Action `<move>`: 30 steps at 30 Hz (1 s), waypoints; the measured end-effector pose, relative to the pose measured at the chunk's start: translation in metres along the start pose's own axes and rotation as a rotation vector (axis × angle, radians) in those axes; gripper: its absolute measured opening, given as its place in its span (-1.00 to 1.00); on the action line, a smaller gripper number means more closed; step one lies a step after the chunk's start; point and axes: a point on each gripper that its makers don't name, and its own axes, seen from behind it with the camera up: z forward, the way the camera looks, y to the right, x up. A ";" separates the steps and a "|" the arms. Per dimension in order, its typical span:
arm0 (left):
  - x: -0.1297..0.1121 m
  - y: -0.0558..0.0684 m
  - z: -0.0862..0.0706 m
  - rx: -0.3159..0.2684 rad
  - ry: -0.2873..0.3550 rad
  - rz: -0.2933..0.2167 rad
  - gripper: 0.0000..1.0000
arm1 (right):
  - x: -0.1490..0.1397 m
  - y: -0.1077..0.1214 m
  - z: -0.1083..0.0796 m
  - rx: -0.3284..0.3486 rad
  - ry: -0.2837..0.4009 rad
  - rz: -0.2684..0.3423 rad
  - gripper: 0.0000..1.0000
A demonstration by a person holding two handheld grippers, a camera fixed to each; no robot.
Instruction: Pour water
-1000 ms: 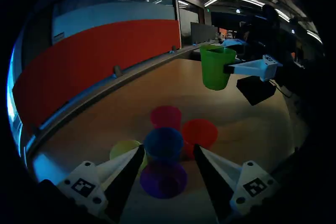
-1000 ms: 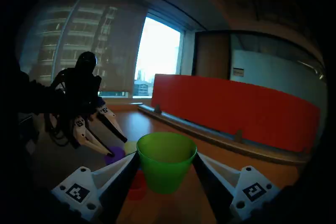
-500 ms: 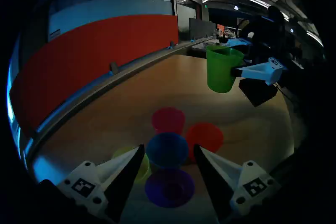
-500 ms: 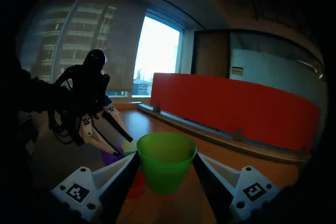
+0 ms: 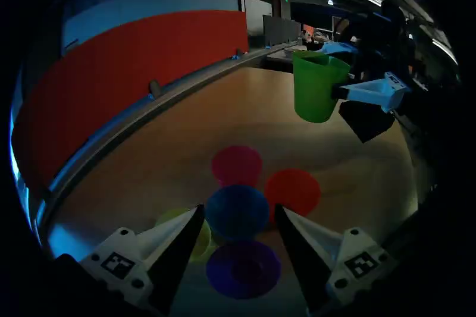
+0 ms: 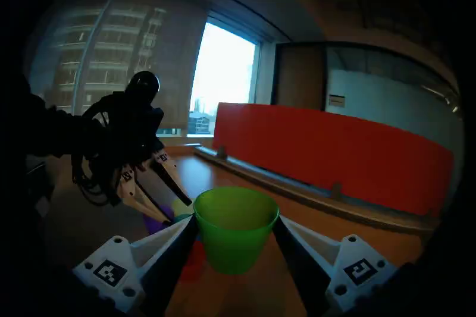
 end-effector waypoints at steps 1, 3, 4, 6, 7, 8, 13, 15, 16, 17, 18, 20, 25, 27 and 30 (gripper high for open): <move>0.000 0.000 0.001 -0.001 -0.004 0.001 0.72 | 0.000 0.000 0.000 0.000 0.000 0.000 0.82; -0.001 -0.001 0.003 -0.002 -0.011 0.002 0.72 | -0.001 0.000 0.000 0.001 -0.001 0.000 0.82; -0.002 -0.001 0.003 -0.004 -0.015 0.002 0.73 | -0.001 0.000 0.000 0.000 -0.001 0.000 0.82; -0.003 -0.001 0.005 -0.009 -0.024 0.002 0.72 | -0.002 0.000 0.000 -0.001 -0.001 0.000 0.82; -0.003 -0.001 0.006 -0.009 -0.027 0.001 0.72 | -0.002 0.001 0.000 -0.001 -0.002 0.000 0.82; -0.004 -0.002 0.007 -0.009 -0.029 0.001 0.72 | -0.002 0.001 0.000 -0.002 -0.002 0.000 0.82; -0.006 -0.003 0.011 -0.012 -0.040 -0.005 0.72 | -0.003 0.003 0.000 -0.004 -0.002 0.001 0.82; -0.007 -0.003 0.012 -0.017 -0.045 -0.007 0.72 | -0.003 0.003 -0.001 -0.004 -0.002 0.001 0.82; -0.007 -0.003 0.013 -0.018 -0.046 -0.006 0.72 | -0.003 0.004 -0.001 -0.003 -0.003 0.000 0.82; -0.008 -0.003 0.014 -0.020 -0.047 -0.006 0.72 | -0.003 0.004 -0.001 -0.003 -0.003 -0.001 0.82; -0.008 -0.003 0.015 -0.021 -0.048 -0.005 0.72 | -0.004 0.004 -0.001 -0.003 -0.004 -0.002 0.82; -0.009 -0.003 0.017 -0.022 -0.049 -0.003 0.72 | -0.004 0.004 -0.001 -0.003 -0.005 -0.003 0.82; -0.009 -0.002 0.020 -0.028 -0.051 -0.001 0.72 | -0.005 0.003 -0.001 -0.002 -0.008 -0.004 0.82; -0.010 -0.002 0.021 -0.029 -0.051 0.000 0.73 | -0.005 0.003 -0.001 -0.001 -0.009 -0.004 0.82; -0.009 -0.002 0.021 -0.029 -0.049 0.001 0.73 | -0.005 0.004 0.000 -0.002 -0.010 -0.005 0.82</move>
